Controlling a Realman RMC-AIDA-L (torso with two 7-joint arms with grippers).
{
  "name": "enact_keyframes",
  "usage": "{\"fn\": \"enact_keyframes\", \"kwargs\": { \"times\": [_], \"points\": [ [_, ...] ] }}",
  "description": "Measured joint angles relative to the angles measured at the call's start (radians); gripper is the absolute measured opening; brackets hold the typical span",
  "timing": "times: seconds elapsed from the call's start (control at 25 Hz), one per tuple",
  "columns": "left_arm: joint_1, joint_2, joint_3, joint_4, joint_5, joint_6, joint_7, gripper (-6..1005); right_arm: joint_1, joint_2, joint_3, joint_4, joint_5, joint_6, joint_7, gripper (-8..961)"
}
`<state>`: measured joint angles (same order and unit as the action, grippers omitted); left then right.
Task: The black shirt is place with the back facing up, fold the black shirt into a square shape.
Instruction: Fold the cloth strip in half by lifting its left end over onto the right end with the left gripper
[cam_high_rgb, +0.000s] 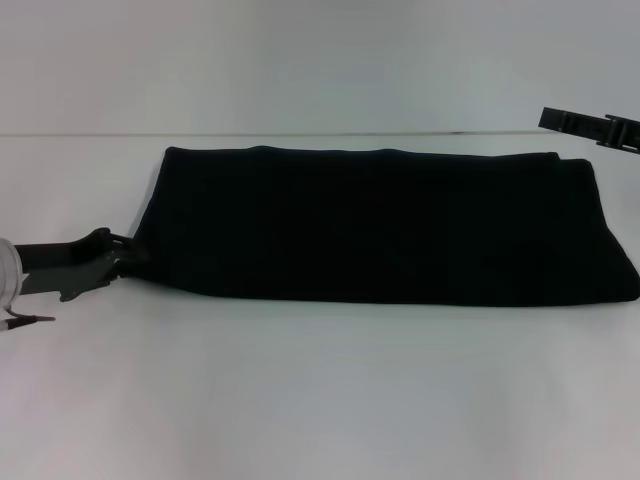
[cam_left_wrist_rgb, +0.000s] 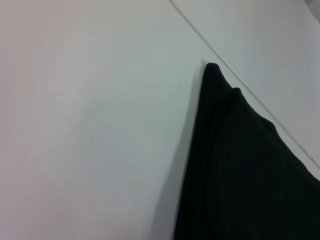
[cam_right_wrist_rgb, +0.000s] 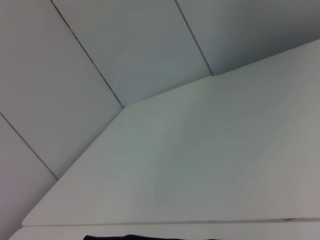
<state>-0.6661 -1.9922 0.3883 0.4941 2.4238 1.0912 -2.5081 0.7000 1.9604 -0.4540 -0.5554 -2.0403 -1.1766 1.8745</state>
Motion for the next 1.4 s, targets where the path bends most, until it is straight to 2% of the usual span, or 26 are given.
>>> {"fn": "enact_keyframes", "kwargs": {
  "times": [0.04,0.52,0.72,1.08,1.12,1.4],
  "points": [
    [0.000,0.000,0.000,0.000,0.000,-0.002,0.008,318,0.000,0.000,0.000,0.000,0.000,0.000,0.000,745],
    [0.028,-0.012,-0.003,0.014,-0.009,0.009,0.171,94,0.001,0.005,0.000,0.000,0.014,-0.007,0.001,745],
    [0.049,-0.014,-0.003,0.053,-0.009,0.047,0.285,36,0.000,0.013,-0.006,0.012,0.048,-0.002,-0.019,745],
    [0.130,0.000,0.005,0.238,0.051,0.092,0.334,35,0.013,0.049,-0.009,0.015,0.077,0.024,-0.046,746],
    [0.156,0.007,0.000,0.288,0.081,0.095,0.334,34,0.015,0.053,-0.010,0.015,0.077,0.026,-0.046,746],
    [0.202,0.014,-0.005,0.375,0.117,0.100,0.337,34,0.026,0.072,-0.014,0.015,0.077,0.043,-0.054,746]
  ]
}}
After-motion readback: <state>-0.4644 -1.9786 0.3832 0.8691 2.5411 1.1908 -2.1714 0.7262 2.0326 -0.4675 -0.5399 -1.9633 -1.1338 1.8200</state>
